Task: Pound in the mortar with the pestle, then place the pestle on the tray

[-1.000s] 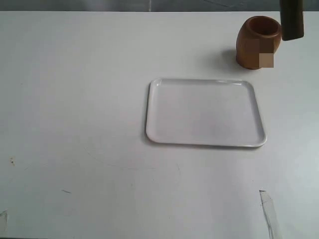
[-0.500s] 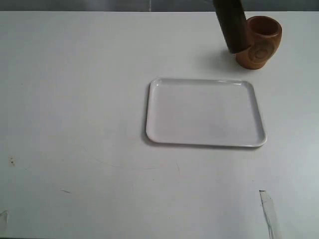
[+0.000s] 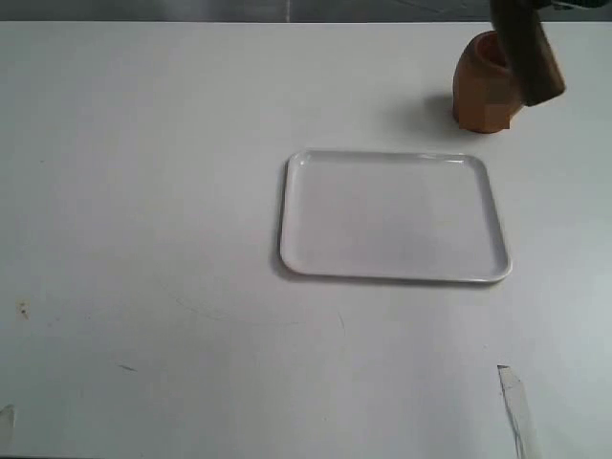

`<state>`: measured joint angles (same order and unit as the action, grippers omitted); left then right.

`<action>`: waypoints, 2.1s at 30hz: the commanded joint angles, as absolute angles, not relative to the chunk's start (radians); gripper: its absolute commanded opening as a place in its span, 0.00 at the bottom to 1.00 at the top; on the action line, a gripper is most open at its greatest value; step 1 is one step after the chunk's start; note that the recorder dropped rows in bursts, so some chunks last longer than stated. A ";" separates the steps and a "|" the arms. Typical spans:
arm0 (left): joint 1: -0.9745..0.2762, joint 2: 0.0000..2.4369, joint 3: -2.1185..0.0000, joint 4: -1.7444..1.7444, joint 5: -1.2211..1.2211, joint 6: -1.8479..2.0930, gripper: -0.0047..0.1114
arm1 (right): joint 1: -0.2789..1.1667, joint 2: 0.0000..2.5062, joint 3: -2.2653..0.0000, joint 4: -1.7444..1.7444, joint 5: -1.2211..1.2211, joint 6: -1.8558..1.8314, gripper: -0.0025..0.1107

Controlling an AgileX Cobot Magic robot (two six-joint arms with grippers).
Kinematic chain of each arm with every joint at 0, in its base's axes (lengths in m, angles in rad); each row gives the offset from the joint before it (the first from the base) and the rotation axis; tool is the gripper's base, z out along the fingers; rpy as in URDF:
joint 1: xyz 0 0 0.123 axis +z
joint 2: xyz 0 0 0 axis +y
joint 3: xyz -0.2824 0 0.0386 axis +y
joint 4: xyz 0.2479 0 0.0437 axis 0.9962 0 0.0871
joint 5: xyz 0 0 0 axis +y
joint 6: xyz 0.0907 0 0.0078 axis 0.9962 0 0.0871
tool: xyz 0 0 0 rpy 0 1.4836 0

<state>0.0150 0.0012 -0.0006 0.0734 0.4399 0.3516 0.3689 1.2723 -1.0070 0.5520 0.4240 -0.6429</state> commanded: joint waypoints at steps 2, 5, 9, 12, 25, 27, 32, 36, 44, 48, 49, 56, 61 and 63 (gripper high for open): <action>0.007 0.000 0.000 0.066 0.437 0.343 0.04 | 0.370 1.272 -1.014 -0.284 0.271 0.225 0.02; 0.007 0.000 0.000 0.066 0.437 0.343 0.04 | 0.370 1.272 -1.002 -0.528 0.160 0.476 0.02; 0.007 0.000 0.000 0.066 0.437 0.343 0.04 | 0.370 1.252 -0.891 -0.537 -0.170 0.478 0.02; 0.007 0.000 0.000 0.066 0.437 0.343 0.04 | 0.322 1.248 -0.792 -0.520 -0.431 0.458 0.02; 0.007 0.000 0.000 0.066 0.437 0.343 0.04 | 0.159 1.617 -0.682 -0.267 -1.221 0.291 0.02; 0.007 0.000 0.000 0.066 0.437 0.343 0.04 | 0.159 1.722 -0.726 -0.216 -1.221 0.284 0.02; 0.007 0.000 0.000 0.066 0.437 0.343 0.04 | 0.159 1.940 -0.884 -0.200 -1.221 0.252 0.02; 0.007 0.000 0.000 0.066 0.437 0.343 0.04 | 0.159 2.047 -1.015 -0.200 -1.221 0.234 0.02; 0.007 0.000 0.000 0.066 0.437 0.343 0.04 | 0.099 2.101 -1.073 -0.222 -1.221 0.155 0.02; 0.007 0.000 0.000 0.066 0.437 0.343 0.04 | 0.068 2.120 -1.072 -0.353 -1.211 0.195 0.02; 0.007 0.000 0.000 0.066 0.437 0.343 0.04 | 0.068 2.134 -1.072 -0.359 -1.221 0.197 0.02; 0.007 0.000 0.000 0.066 0.437 0.343 0.04 | 0.070 2.316 -1.072 -0.376 -1.221 0.246 0.02; 0.007 0.000 0.000 0.066 0.437 0.343 0.04 | 0.068 2.285 -1.072 -0.371 -1.221 0.254 0.02; 0.007 0.000 0.000 0.066 0.437 0.343 0.04 | 0.068 2.224 -1.072 -0.375 -1.221 0.254 0.02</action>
<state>0.0150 0.0012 -0.0006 0.0734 0.4399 0.3516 0.0702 2.2598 -1.0862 -0.3547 -1.2761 0.2491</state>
